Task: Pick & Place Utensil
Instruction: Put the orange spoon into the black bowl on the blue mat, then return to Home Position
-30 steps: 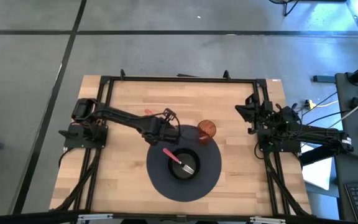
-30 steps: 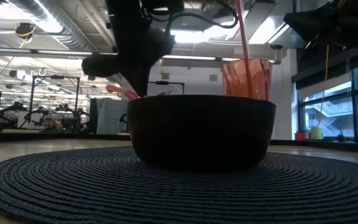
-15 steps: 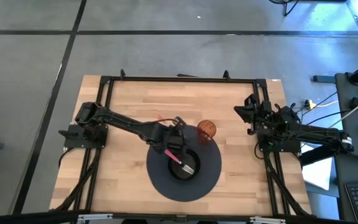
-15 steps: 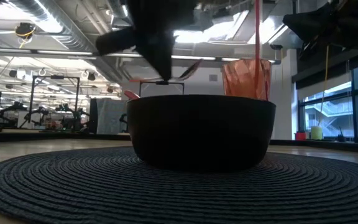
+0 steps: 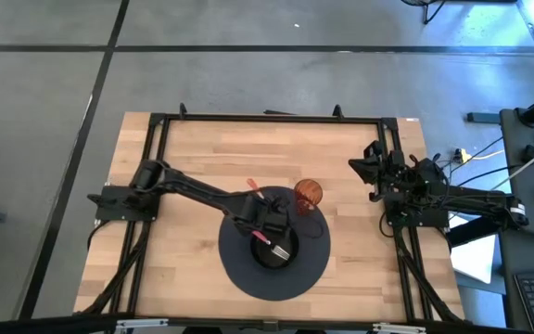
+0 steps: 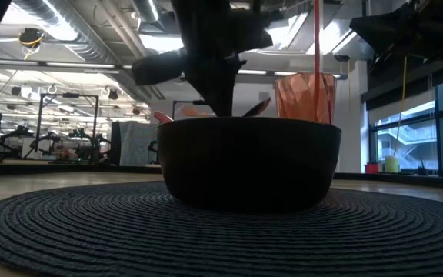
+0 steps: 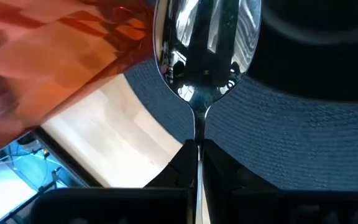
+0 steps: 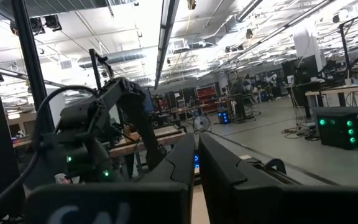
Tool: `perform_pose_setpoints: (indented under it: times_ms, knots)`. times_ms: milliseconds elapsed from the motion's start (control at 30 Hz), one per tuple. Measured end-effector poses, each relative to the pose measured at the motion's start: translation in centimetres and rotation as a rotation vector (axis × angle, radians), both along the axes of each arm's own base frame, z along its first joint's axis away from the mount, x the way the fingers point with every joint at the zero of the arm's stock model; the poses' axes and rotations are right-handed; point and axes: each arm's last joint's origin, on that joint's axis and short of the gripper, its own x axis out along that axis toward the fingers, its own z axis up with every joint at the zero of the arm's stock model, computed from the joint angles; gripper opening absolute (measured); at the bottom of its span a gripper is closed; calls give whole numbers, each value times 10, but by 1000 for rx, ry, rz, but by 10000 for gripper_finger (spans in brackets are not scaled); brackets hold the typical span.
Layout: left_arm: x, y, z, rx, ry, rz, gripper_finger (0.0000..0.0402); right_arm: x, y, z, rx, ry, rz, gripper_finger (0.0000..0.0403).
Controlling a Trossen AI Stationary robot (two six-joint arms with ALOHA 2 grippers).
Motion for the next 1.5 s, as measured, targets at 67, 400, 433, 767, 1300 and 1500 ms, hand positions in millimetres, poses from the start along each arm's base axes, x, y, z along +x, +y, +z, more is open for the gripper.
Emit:
perform_pose_setpoints:
  times_ms: [67, 400, 433, 767, 1300, 1500]
  knots:
    - [1, -3, -3, -1, 3, -7, 3, 0, 0, 0, 0, 0, 0, 23]
    - [1, -26, -5, -61, -7, -113, 3, 0, 0, 0, 1, 0, -1, 23]
    - [2, -28, -7, -54, -6, -122, 3, 0, 0, 0, 2, 0, -1, 23]
    - [7, -35, -41, 187, 108, -206, 3, 0, 1, -1, 6, 7, 16, 23]
    - [5, -56, -41, 369, 108, -316, 37, 1, 4, 0, -1, 0, 51, 23]
    - [5, -56, -41, 362, 94, -295, 60, 1, 4, 0, 3, 0, 53, 23]
